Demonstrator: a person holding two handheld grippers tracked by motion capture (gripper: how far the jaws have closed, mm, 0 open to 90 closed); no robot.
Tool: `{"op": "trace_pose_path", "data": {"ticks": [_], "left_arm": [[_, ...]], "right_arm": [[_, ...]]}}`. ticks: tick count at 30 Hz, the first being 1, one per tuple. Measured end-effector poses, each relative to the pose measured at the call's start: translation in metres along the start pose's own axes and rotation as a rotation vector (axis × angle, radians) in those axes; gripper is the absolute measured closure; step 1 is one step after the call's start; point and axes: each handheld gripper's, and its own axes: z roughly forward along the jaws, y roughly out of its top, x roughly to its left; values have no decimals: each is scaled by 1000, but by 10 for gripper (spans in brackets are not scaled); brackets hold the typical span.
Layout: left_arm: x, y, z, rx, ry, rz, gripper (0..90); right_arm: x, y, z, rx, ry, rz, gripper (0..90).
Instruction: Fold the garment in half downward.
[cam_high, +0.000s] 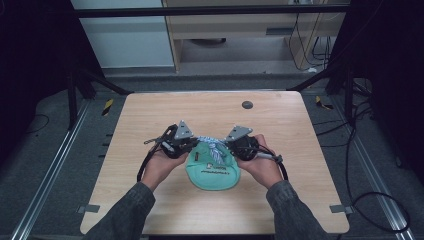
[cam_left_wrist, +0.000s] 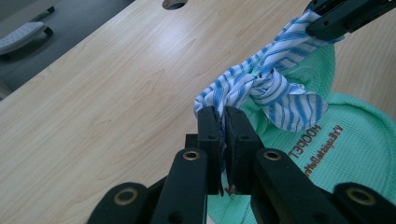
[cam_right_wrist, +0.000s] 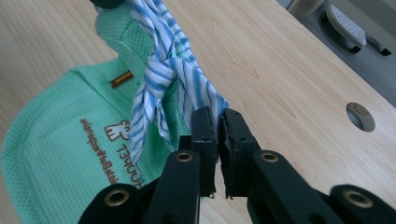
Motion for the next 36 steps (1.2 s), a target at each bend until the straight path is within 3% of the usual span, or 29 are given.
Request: {"op": "trace_pose_path", "data": {"ticks": [15, 36], "left_arm": [[-14, -22, -4, -5, -11, 6, 856], [-28, -47, -5, 0, -46, -18, 855]], "right_arm": [[17, -11, -1, -9, 12, -24, 844], [36, -27, 2, -4, 37, -37, 840]]}}
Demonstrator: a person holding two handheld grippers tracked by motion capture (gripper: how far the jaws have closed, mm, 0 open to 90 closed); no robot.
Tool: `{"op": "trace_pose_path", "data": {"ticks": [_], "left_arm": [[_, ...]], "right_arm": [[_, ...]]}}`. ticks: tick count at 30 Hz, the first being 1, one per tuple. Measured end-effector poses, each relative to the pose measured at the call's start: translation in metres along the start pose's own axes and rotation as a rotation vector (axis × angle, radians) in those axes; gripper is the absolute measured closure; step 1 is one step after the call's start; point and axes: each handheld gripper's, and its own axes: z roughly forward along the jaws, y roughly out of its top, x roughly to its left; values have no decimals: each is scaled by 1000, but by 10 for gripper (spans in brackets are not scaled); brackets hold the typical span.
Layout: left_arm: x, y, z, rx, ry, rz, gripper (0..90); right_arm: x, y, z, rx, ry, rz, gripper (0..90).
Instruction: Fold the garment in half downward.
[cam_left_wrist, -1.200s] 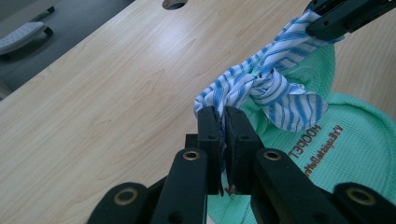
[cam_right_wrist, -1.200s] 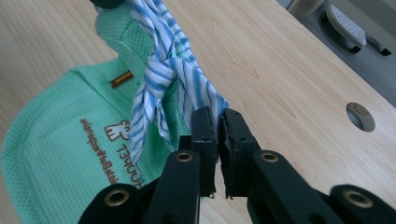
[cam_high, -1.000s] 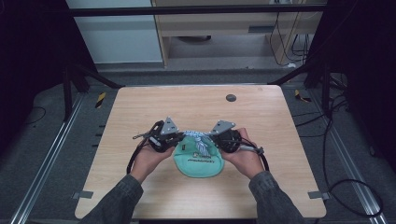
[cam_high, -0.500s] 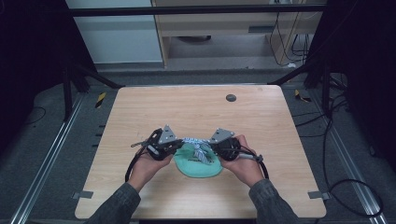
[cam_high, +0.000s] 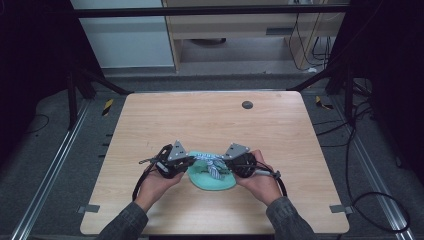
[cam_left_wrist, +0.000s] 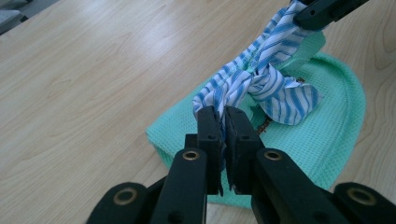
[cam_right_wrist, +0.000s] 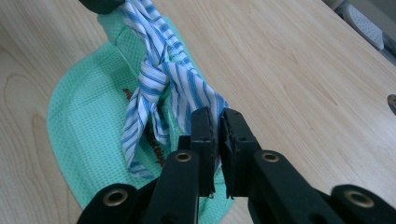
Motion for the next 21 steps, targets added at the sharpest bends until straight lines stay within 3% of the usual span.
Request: {"op": "trace_pose_path", "data": {"ticks": [16, 21], "left_arm": [[-8, -15, 4, 6, -15, -25, 839], [-9, -20, 4, 6, -10, -37, 788]], "right_arm": [[10, -5, -1, 5, 22, -8, 830], [13, -8, -1, 9, 35, -10, 824]]}}
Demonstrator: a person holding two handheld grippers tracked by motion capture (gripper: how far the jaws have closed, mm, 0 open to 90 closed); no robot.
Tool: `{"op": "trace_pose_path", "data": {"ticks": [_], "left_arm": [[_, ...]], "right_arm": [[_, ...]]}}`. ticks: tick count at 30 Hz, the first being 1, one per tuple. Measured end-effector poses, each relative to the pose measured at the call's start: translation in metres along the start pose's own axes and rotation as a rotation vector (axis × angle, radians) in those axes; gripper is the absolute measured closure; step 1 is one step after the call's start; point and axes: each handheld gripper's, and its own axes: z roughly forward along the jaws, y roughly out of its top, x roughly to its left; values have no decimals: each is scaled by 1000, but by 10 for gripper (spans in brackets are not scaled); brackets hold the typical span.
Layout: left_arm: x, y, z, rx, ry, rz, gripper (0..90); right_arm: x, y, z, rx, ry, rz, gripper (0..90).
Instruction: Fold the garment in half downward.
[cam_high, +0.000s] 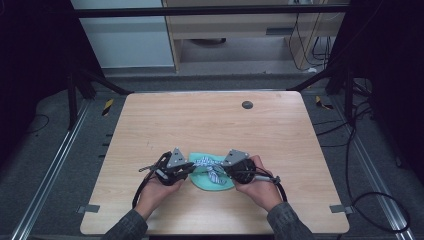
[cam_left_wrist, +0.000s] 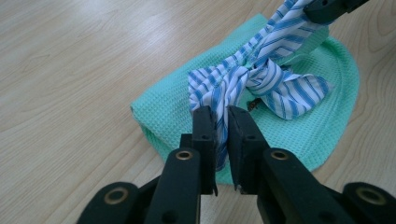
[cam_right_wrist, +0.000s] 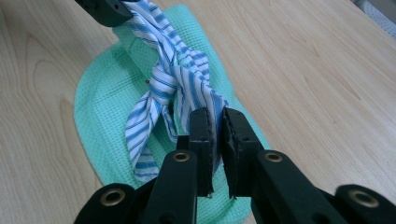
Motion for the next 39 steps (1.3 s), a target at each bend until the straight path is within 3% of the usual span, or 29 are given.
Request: {"op": "trace_pose_path", "data": {"ticks": [8, 16, 23, 39], "left_arm": [[2, -2, -3, -3, 5, 0, 807], [2, -5, -3, -8, 3, -6, 823], [1, -6, -4, -20, -2, -1, 856], [-17, -32, -10, -1, -50, 20, 892]], "right_arm": [[3, 1, 0, -2, 6, -10, 824], [1, -1, 2, -2, 5, 23, 752], [3, 2, 0, -2, 24, 14, 832], [35, -19, -9, -13, 68, -18, 856]]}}
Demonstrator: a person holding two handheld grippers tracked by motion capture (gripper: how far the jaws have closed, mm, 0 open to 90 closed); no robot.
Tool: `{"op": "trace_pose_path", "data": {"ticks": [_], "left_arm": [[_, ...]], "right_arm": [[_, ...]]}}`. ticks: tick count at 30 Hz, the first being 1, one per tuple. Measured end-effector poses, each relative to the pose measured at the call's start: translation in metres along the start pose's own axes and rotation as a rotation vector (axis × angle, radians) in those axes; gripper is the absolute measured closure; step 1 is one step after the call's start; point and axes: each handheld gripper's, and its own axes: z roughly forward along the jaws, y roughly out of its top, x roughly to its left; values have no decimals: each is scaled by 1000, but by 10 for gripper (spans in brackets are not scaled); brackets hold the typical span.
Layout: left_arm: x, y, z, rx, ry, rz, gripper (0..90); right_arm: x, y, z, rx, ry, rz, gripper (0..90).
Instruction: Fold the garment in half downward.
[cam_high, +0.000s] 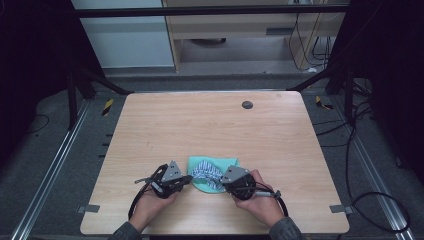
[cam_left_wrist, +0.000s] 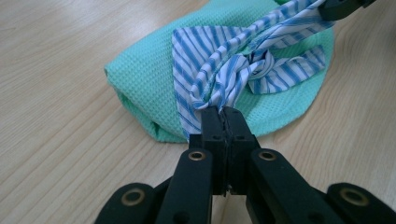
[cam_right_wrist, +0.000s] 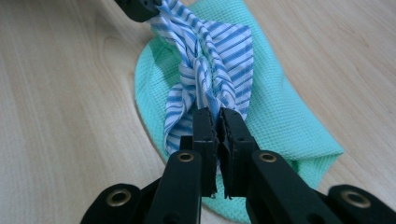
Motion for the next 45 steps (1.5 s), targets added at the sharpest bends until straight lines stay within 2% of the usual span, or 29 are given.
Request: {"op": "trace_pose_path", "data": {"ticks": [8, 15, 22, 28, 35, 39, 41, 42, 45], "left_arm": [[-7, -9, -3, 22, -7, 21, 897], [-12, -12, -6, 40, -5, 32, 899], [-16, -9, -6, 56, -6, 50, 900], [-21, -10, -4, 61, -29, 36, 900], [-23, -11, -3, 75, -30, 34, 900], [-27, -11, -2, 107, -24, 64, 899], [-30, -11, -4, 97, -23, 70, 892], [-31, -11, -7, 74, -20, 63, 862], [-32, -10, -19, -10, -15, 32, 672]], "right_arm": [[11, -7, -2, 6, 20, -29, 865], [18, -18, 2, 15, 26, -32, 872], [17, -24, 1, 3, 12, -18, 875], [14, -30, -2, -8, -13, -17, 874], [17, -33, -2, 0, -12, -27, 873], [21, -34, -2, 6, -12, -35, 869], [21, -35, -3, 8, -10, -40, 855], [22, -35, -4, 4, -2, -31, 816], [22, -37, -12, -36, 20, -3, 652]]}}
